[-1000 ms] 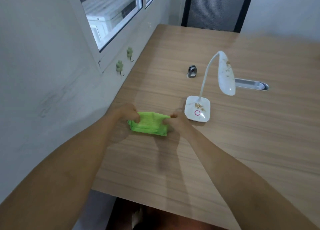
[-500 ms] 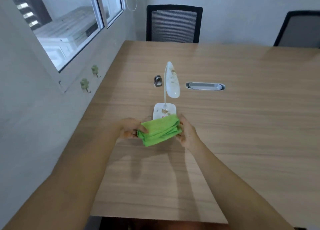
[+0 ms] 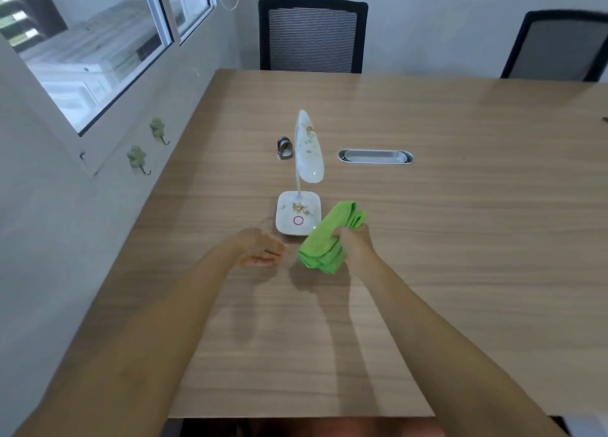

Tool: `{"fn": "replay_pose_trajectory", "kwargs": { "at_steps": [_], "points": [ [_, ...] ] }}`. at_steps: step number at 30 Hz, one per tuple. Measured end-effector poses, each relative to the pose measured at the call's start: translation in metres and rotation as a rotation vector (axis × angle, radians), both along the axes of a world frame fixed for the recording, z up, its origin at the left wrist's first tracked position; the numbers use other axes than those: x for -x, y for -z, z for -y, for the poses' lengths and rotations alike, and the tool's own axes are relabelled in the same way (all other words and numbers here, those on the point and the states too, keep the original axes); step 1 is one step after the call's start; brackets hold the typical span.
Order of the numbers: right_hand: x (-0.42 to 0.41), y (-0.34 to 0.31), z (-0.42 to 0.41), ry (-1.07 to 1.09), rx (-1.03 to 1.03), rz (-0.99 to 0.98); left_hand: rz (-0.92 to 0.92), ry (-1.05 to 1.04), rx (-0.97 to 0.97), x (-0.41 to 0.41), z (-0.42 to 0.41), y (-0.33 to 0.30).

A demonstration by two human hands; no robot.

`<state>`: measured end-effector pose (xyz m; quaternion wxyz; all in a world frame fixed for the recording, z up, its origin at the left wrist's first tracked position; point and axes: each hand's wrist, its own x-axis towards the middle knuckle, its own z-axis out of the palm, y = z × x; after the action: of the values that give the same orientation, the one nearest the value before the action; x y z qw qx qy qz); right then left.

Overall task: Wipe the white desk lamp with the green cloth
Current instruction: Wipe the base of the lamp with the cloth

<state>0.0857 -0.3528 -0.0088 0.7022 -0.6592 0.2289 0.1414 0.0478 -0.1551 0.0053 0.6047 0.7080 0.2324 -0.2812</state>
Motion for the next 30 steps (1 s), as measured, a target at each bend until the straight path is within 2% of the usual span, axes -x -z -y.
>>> {"fn": "replay_pose_trajectory", "kwargs": {
  "at_steps": [1,4,5,7,9,11,14,15,18,21,27,30],
  "points": [
    [-0.003,-0.006,0.006,-0.019,0.152,0.061,0.078,0.015,-0.151,-0.003,-0.006,0.005],
    [-0.008,-0.023,0.020,-0.172,0.605,0.313,0.312,0.200,-0.767,-0.010,-0.023,0.022],
    [-0.010,-0.028,0.021,-0.231,0.740,0.389,0.373,0.291,-0.898,-0.011,-0.027,0.027],
    [-0.015,-0.027,0.018,-0.357,0.944,0.523,0.486,0.480,-1.030,-0.011,-0.030,0.038],
    [-0.021,-0.019,0.011,-0.497,1.057,0.650,0.552,0.580,-1.055,-0.009,-0.030,0.046],
    [-0.027,-0.013,0.003,-0.608,1.111,0.762,0.695,0.610,-1.096,-0.007,-0.028,0.047],
    [-0.034,-0.010,-0.011,-0.657,1.148,0.869,0.873,0.729,-1.214,-0.008,-0.026,0.044],
    [-0.036,-0.009,-0.016,-0.666,1.162,0.872,0.884,0.731,-1.240,-0.009,-0.029,0.043],
    [-0.043,-0.005,-0.025,-0.719,1.177,0.824,0.852,0.774,-1.159,-0.010,-0.034,0.045],
    [-0.042,0.000,-0.027,-0.757,1.151,0.788,0.831,0.778,-1.187,-0.010,-0.035,0.043],
    [-0.018,-0.002,-0.006,-0.897,1.194,0.872,0.802,0.776,-1.150,-0.010,-0.034,0.038],
    [-0.025,-0.011,0.000,-0.763,1.141,0.891,0.801,0.750,-1.142,-0.010,-0.032,0.038]
  ]
}}
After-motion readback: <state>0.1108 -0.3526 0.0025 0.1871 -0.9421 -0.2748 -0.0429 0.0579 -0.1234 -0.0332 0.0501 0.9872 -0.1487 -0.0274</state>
